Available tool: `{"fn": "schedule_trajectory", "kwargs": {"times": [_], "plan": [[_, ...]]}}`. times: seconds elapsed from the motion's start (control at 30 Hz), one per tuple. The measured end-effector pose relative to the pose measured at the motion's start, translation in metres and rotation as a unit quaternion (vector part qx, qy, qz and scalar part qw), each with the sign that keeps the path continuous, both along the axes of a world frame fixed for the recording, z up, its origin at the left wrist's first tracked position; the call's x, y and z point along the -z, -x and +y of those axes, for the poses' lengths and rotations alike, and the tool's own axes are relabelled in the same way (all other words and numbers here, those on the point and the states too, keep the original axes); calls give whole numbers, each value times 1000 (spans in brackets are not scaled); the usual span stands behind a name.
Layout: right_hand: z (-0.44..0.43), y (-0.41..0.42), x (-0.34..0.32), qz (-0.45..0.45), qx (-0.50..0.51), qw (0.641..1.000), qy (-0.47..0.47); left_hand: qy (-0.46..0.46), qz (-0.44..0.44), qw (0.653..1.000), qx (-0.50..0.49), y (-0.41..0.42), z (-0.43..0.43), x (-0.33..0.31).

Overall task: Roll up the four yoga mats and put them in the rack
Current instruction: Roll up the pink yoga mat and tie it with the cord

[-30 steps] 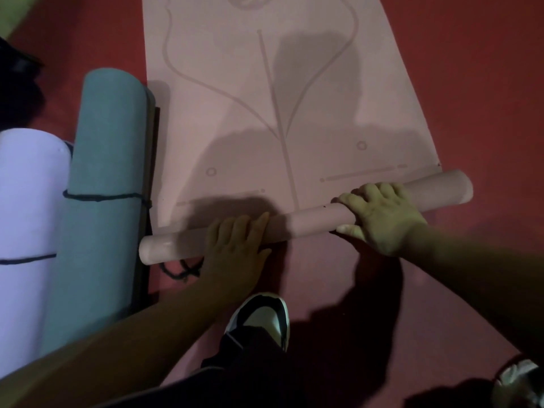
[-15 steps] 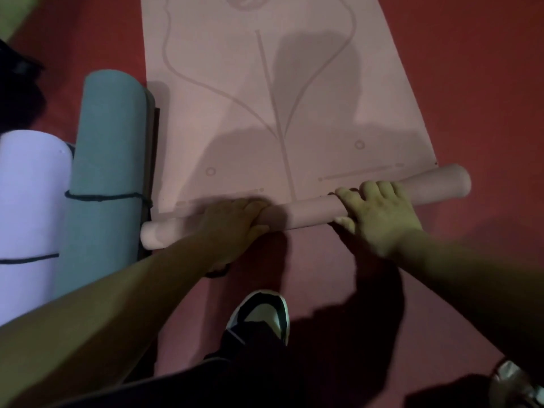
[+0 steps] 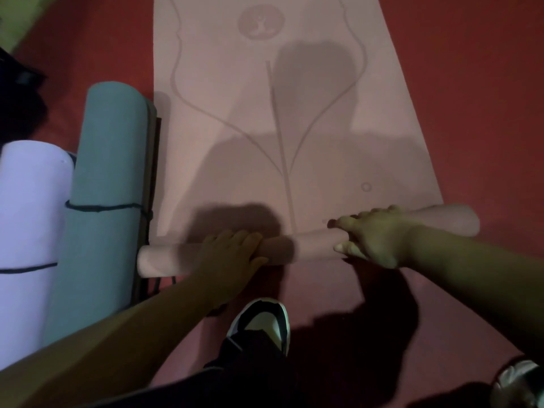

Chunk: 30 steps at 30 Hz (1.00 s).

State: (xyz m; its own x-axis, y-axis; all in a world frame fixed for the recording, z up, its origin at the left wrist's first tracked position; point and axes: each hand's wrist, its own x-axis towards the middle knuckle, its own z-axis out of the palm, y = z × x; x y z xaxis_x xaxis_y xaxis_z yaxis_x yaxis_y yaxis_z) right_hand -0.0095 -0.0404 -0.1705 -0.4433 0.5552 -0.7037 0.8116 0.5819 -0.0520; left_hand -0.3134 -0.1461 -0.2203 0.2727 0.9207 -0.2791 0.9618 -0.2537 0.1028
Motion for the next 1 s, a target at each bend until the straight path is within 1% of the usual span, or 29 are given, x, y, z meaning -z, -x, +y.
{"fn": "schedule_trajectory", "kwargs": {"times": [0.07,0.1,0.17,0.23,0.27,0.33,0.37,0.4,0.47,0.5,0.53,0.6,0.7,0.77,0.87,0.9,0.97,1.0], "plan": [[-14,-5,0,7,7,1000,25,24,-18,999,11,2,-6,0],[-22,-9,2,16,12,1000,16,28,-20,999,17,2,-9,-1],[-44,-15,8,69,30,995,-71,56,-20,998,15,3,-8,-3],[-68,-20,18,120,48,977,-170,109,-33,993,5,6,3,-5],[-77,-20,23,126,62,971,-195,127,-41,991,8,8,7,-3],[-83,-19,30,125,82,968,-203,137,-43,989,18,10,9,-1],[-81,-19,32,128,84,968,-198,124,-33,992,18,10,6,0],[-77,-19,33,128,84,971,-185,90,-19,996,15,8,-1,2],[-63,-18,29,101,80,982,-138,-11,7,1000,-2,3,-16,0],[-54,-16,27,80,76,987,-113,-56,7,998,-13,1,-21,-1],[-46,-15,24,63,70,991,-93,-82,-1,996,-20,-1,-23,-2],[-37,-12,21,46,60,995,-68,-97,-8,995,-19,-2,-26,-1],[-36,-11,20,47,56,995,-68,-65,-5,998,-10,-1,-23,0],[-45,-13,22,70,64,990,-104,-31,-8,999,-2,2,-16,-2],[-68,-14,29,135,92,968,-190,63,-20,998,-2,10,4,-8],[-74,-13,31,142,97,962,-211,97,-22,995,-3,11,9,-9],[-78,-10,34,140,103,959,-224,145,-33,989,-9,12,15,-10],[-74,-9,35,138,104,961,-218,148,-33,988,-14,12,16,-12]]}}
